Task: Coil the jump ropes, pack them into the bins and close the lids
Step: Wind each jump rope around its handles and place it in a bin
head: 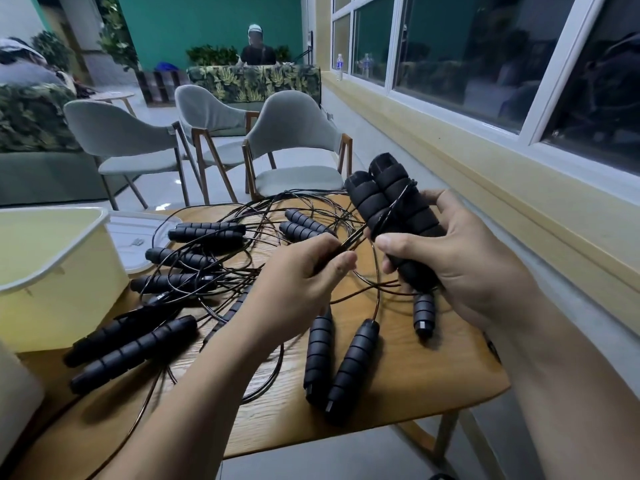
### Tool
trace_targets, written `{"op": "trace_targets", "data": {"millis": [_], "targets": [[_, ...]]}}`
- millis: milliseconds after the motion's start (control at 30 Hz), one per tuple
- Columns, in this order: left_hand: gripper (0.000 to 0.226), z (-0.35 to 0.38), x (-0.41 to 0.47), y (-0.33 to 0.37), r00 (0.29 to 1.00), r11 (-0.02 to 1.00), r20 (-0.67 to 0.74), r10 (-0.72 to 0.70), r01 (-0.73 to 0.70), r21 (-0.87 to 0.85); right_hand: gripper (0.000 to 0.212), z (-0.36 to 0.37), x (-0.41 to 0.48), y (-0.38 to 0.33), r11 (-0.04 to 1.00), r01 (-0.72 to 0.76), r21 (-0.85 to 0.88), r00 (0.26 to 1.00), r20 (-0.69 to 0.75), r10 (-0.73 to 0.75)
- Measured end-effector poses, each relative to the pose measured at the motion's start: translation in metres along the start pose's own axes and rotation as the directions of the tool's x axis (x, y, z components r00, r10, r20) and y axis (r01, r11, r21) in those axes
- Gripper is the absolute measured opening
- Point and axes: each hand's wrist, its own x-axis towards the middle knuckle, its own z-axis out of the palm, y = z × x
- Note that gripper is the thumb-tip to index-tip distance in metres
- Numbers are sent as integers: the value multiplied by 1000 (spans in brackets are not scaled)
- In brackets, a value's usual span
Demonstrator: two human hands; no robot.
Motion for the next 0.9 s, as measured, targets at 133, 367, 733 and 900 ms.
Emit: {"op": "trace_targets", "data": {"millis": [133, 367, 733, 900], "targets": [[32, -10, 0, 4, 1000, 1000, -13, 19, -20, -20, 68, 0, 0, 1, 990, -24, -142, 999, -47, 17], [26, -21, -1, 5, 997, 997, -22, 79, -79, -11, 61, -6, -4, -7, 884, -57, -465, 998, -3, 63], [31, -23, -3, 22, 989, 981, 141, 55, -27, -190, 53, -34, -7, -21, 884, -116, -453, 723, 571, 388], [36, -28, 0, 18, 973, 940, 222, 55, 25, -340, 51, -33, -2, -13, 930, -133, -341, 640, 687, 344]]}}
